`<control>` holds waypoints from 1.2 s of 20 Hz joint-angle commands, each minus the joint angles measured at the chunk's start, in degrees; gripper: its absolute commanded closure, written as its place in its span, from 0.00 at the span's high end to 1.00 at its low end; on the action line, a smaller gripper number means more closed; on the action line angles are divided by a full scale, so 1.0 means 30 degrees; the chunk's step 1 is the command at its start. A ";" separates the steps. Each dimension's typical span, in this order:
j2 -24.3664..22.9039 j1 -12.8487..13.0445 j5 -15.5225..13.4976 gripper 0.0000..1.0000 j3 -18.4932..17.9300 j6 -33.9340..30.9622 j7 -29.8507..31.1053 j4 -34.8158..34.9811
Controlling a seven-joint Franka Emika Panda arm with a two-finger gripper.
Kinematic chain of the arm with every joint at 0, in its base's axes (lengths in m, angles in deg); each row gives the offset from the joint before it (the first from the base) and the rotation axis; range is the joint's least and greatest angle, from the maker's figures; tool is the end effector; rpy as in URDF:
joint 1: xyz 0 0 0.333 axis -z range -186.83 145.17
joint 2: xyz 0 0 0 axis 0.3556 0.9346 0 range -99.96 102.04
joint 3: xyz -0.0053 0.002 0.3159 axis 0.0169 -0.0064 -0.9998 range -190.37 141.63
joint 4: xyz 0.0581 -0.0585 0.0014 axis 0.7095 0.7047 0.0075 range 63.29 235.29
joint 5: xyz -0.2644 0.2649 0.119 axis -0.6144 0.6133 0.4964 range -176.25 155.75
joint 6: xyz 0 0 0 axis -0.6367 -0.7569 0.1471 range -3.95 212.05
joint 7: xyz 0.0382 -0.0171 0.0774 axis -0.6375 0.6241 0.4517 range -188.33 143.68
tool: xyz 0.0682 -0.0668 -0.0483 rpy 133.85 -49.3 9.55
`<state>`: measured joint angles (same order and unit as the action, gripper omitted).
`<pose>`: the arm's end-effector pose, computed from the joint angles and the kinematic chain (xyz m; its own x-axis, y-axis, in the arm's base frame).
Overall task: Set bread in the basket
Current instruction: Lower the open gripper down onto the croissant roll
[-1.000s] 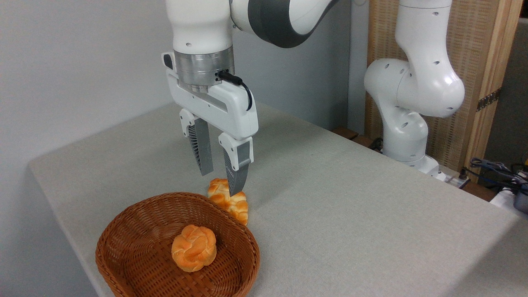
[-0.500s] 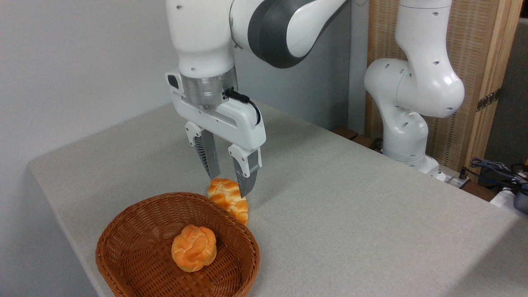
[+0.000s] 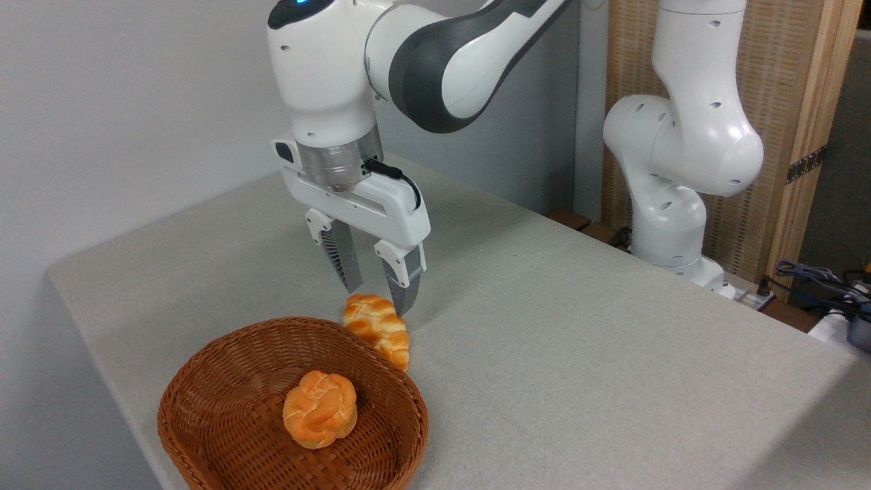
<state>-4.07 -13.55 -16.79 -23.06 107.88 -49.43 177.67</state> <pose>0.5158 -0.0861 0.4689 0.8367 -0.5477 0.0070 -0.5449 -0.8310 0.1115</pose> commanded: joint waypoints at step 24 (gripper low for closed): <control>0.1057 0.0942 0.0744 0.82 -0.0084 0.3664 0.0424 0.2230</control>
<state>-2.07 -12.21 -15.97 -23.07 117.94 -48.38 184.09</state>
